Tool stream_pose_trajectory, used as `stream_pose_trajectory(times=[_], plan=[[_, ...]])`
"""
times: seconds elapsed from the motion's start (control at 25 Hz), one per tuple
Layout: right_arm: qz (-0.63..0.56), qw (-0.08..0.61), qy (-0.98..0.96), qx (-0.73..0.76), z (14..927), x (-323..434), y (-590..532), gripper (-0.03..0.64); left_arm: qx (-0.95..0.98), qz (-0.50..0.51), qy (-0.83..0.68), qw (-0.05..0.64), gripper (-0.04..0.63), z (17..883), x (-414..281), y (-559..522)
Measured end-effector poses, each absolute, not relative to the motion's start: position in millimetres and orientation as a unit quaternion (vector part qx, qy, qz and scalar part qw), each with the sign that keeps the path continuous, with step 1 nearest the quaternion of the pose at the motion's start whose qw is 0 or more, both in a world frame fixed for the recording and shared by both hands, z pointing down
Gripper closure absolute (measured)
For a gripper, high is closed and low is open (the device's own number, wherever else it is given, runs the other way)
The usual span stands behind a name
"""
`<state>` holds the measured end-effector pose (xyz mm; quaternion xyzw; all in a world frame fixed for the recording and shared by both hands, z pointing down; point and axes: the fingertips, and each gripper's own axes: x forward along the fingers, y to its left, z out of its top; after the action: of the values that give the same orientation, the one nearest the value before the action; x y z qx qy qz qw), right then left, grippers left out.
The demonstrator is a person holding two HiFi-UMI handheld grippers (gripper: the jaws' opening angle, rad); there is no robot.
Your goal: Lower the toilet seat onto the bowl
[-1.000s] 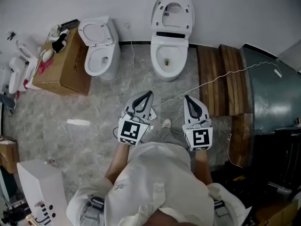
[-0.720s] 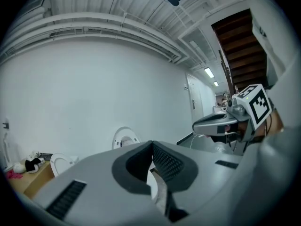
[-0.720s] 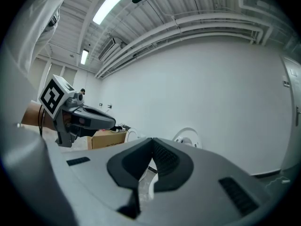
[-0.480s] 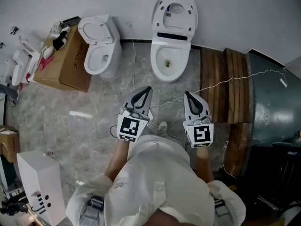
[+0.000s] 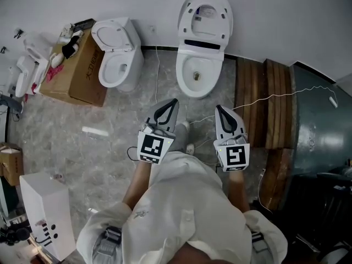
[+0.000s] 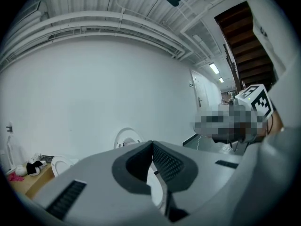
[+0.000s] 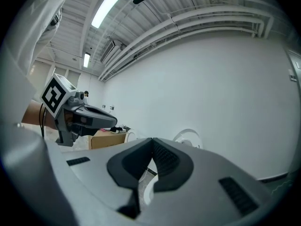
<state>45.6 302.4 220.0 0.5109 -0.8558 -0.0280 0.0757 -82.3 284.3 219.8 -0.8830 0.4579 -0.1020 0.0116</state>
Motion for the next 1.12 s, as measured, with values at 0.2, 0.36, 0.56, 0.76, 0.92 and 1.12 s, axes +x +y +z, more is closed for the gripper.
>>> stream_pose_trajectory(times=[0.2, 0.36, 0.56, 0.76, 0.92, 1.12], plan=[[-0.029, 0.069, -0.852, 0.518, 221, 54, 282, 0.61, -0.887, -0.1, 0.451, 0.019, 0.581, 222, -69, 263], [-0.036, 0.07, -0.846, 0.528, 223, 59, 255, 0.61, -0.887, -0.096, 0.451, 0.019, 0.581, 224, -67, 235], [-0.039, 0.078, -0.838, 0.538, 230, 65, 208, 0.61, -0.886, -0.093, 0.455, 0.012, 0.581, 234, -67, 187], [-0.045, 0.081, -0.831, 0.549, 225, 66, 151, 0.609, -0.887, -0.084, 0.453, -0.001, 0.581, 239, -71, 127], [-0.036, 0.083, -0.825, 0.558, 227, 65, 106, 0.611, -0.89, -0.081, 0.449, -0.004, 0.581, 238, -74, 80], [-0.024, 0.091, -0.819, 0.566, 234, 64, 60, 0.611, -0.895, -0.082, 0.439, -0.003, 0.581, 238, -74, 32]])
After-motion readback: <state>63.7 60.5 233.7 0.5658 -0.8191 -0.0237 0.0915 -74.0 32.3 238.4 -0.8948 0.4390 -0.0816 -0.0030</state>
